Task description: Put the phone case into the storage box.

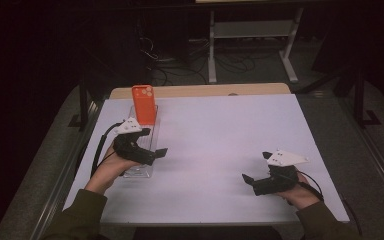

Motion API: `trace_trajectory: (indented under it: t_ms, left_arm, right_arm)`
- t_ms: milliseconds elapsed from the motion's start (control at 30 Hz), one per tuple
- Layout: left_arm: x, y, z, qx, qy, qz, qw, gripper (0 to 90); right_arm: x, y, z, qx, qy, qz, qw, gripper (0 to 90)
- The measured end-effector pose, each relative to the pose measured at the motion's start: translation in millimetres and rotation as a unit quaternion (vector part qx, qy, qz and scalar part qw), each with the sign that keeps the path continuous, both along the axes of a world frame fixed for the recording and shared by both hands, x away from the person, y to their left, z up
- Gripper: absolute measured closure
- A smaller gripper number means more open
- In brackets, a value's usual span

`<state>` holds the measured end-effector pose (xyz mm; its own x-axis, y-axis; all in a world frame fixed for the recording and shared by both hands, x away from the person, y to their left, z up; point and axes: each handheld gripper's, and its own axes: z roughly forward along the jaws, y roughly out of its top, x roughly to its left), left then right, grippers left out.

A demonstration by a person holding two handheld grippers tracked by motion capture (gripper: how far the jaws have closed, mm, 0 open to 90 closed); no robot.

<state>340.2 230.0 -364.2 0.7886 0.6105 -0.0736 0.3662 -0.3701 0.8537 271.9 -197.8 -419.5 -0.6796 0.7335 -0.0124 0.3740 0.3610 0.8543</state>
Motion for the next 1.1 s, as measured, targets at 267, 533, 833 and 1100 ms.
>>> trace_trajectory:
  t_ms: [267,533,833,1100]
  left_arm:
    - [-15.4,6.3,-8.9,-0.009,-0.008,0.0,0.9999,0.0]
    - [-25.9,11.9,-17.7,-0.012,-0.009,0.001,0.9999,0.0]
    - [-28.8,8.7,-28.6,-0.008,-0.003,-0.002,1.0,0.0]
    - [-28.3,10.0,-31.6,-0.013,-0.005,0.002,0.9999,0.0]
  right_arm:
    - [1.3,-1.7,4.3,0.007,0.0,0.0,1.0,0.0]
    - [2.1,-1.3,9.2,0.013,-0.007,0.003,0.9999,0.0]
    - [1.7,0.2,11.6,0.019,-0.007,0.009,0.9998,0.0]
    - [2.1,1.5,12.3,0.018,-0.008,0.013,0.9997,0.0]
